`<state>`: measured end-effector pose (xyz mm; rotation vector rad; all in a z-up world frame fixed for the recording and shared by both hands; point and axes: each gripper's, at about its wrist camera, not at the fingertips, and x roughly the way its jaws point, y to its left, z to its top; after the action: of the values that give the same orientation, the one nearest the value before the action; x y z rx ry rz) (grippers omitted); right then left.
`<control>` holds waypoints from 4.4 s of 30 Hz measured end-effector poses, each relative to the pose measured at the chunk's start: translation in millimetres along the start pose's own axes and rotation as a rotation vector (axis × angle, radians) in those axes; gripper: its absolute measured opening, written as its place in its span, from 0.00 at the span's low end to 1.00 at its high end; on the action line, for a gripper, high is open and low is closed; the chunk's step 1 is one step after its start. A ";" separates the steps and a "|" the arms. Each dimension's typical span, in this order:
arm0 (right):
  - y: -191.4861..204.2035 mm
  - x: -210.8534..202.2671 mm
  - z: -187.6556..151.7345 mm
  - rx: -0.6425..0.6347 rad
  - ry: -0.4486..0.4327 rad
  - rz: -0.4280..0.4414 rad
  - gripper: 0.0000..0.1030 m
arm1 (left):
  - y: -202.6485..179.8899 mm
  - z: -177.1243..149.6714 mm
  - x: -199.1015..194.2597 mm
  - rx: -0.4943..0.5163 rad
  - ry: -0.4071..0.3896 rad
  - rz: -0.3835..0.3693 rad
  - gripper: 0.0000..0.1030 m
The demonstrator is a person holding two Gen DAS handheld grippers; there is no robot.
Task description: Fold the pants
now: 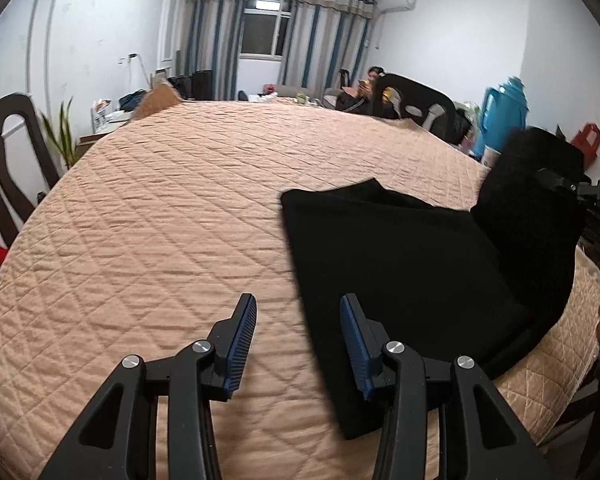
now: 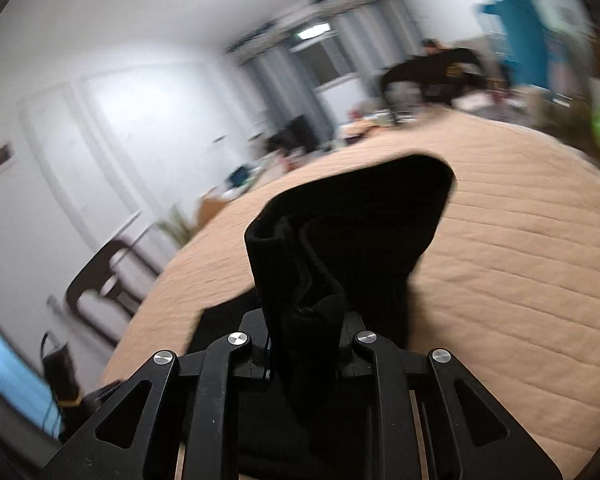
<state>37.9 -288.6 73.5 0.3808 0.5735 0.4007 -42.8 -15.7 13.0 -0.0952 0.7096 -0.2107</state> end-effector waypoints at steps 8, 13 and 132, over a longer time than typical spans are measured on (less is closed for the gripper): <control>74.0 99.7 -66.6 -0.250 0.311 0.139 0.19 | 31.0 -8.1 -4.7 -0.075 0.001 0.031 0.45; 74.3 88.7 -56.9 -0.266 0.266 0.141 0.19 | 41.0 -10.3 -4.6 -0.100 0.002 0.036 0.45; -40.8 77.0 -46.3 0.115 0.326 0.123 0.41 | 1.0 25.9 51.0 -0.157 0.139 -0.241 0.61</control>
<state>80.3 -277.1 -14.8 0.4659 0.8960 0.5543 12.0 -25.8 0.1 -0.3192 0.8531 -0.3947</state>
